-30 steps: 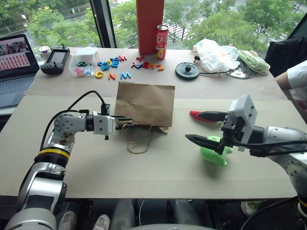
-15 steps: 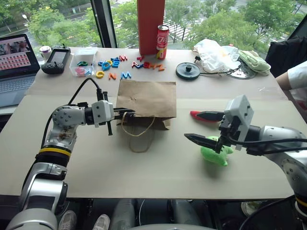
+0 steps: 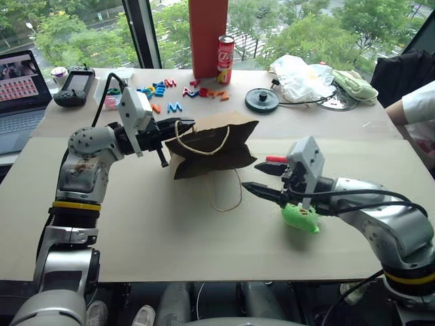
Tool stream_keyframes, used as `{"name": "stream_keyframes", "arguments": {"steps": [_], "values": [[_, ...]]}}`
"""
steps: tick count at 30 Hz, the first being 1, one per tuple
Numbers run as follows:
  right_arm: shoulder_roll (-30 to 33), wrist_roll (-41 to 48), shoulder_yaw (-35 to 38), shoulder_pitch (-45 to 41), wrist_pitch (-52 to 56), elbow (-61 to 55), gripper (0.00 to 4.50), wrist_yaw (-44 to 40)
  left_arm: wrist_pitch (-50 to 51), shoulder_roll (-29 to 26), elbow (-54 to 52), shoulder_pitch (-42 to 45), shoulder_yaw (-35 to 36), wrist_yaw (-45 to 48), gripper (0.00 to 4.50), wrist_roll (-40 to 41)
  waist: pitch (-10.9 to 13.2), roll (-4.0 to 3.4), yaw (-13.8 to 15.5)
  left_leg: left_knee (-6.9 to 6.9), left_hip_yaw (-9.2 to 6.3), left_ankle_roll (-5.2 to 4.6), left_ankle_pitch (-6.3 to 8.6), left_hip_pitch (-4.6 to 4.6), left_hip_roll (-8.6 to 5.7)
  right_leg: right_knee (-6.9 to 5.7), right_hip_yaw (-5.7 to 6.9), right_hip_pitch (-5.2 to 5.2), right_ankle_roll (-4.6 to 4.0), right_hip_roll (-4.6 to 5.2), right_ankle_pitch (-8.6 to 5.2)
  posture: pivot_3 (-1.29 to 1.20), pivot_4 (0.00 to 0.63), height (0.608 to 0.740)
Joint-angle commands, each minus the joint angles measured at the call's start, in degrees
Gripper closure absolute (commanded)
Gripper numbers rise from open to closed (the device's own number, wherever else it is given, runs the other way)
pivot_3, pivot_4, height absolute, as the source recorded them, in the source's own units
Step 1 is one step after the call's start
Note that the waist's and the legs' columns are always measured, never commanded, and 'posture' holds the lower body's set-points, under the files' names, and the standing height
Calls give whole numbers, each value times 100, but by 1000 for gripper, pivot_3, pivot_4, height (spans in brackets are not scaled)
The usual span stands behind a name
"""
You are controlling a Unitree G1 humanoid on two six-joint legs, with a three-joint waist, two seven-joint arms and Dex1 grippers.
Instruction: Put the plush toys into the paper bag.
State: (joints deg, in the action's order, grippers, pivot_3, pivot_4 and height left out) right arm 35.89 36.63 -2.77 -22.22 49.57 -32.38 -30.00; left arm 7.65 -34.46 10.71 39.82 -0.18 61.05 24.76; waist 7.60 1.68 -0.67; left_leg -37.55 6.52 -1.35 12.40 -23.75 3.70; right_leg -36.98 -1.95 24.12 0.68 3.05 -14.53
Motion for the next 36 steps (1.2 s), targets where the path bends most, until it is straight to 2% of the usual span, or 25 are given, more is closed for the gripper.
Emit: {"name": "stream_keyframes", "arguments": {"steps": [1,6,14,20,28,36], "values": [[-409,-159,-180,-312,209,79,2821,467,35,-1,-216,46,122,-33,4500,-11,0,0,2,-1,1,0,0,0,0,-2,0,0,0,-1,0,0,150,739],[-1069,-534,-577,-646,248,441,4472,939,71,28,-247,49,134,-36,4500,-24,0,-1,4,-3,8,0,0,-5,-1,1,0,0,0,-1,0,0,150,739],[-1841,-1801,-1313,-1208,-164,1785,4472,1482,182,82,-301,93,143,-60,4500,-11,-1,-2,-3,-5,22,0,0,-7,0,-2,0,2,-1,-3,0,0,150,739],[-2027,-2453,-1593,-1071,-324,2510,4472,1607,375,138,-354,123,240,-207,4500,84,-1,-2,-3,-5,25,0,0,-9,0,-2,1,3,0,-2,0,0,150,739],[-2341,-2895,-1833,-890,-314,3011,4472,1555,653,250,-393,212,399,-441,4500,165,-2,-3,-34,-5,23,0,0,-9,3,-4,1,4,-1,-5,0,0,150,739],[-2463,-3085,-1732,-874,-346,3128,4472,1435,735,272,-426,183,450,-490,4500,141,-3,-4,-38,-5,24,1,-1,-1,3,-8,-1,0,-1,-5,0,0,150,739]]}}
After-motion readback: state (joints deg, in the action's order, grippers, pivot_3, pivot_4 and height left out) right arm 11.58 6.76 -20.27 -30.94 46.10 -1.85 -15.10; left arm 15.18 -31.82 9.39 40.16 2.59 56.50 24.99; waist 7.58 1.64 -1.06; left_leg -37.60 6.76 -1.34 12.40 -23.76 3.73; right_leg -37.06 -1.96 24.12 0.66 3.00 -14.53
